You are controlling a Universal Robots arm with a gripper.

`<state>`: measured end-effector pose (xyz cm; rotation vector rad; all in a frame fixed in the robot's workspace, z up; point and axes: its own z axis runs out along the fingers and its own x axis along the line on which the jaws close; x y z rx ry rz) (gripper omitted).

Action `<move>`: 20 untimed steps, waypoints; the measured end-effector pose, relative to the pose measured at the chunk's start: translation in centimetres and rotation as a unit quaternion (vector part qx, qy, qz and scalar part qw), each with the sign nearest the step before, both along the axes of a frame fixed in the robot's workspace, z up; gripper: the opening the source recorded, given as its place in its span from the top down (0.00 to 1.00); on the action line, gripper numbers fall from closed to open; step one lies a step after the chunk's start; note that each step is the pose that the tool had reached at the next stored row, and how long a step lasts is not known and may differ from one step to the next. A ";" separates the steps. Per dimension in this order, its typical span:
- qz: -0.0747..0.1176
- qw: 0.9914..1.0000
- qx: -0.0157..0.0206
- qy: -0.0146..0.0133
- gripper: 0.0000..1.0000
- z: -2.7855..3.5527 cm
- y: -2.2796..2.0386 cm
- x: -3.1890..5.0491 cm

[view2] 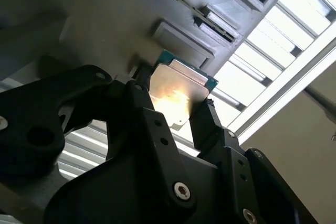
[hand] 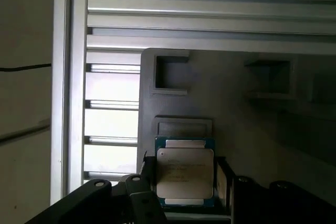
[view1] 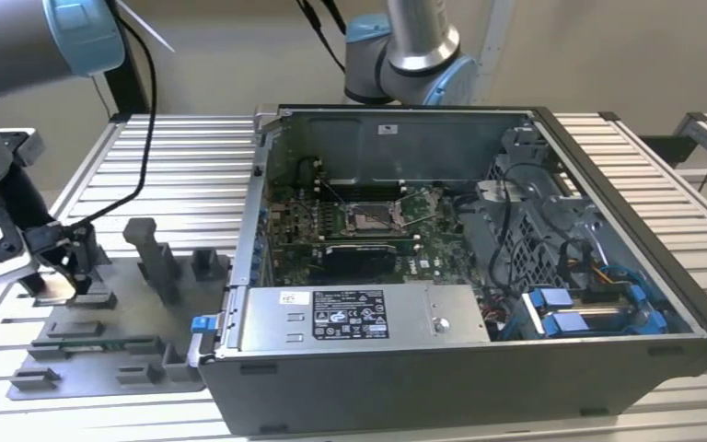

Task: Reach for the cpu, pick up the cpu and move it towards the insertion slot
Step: 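Pick up the cpu and move it towards the insertion slot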

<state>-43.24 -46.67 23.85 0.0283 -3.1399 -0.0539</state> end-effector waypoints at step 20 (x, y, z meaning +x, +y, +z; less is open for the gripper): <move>0.000 1.000 0.000 0.000 1.00 3.34 0.00 0.00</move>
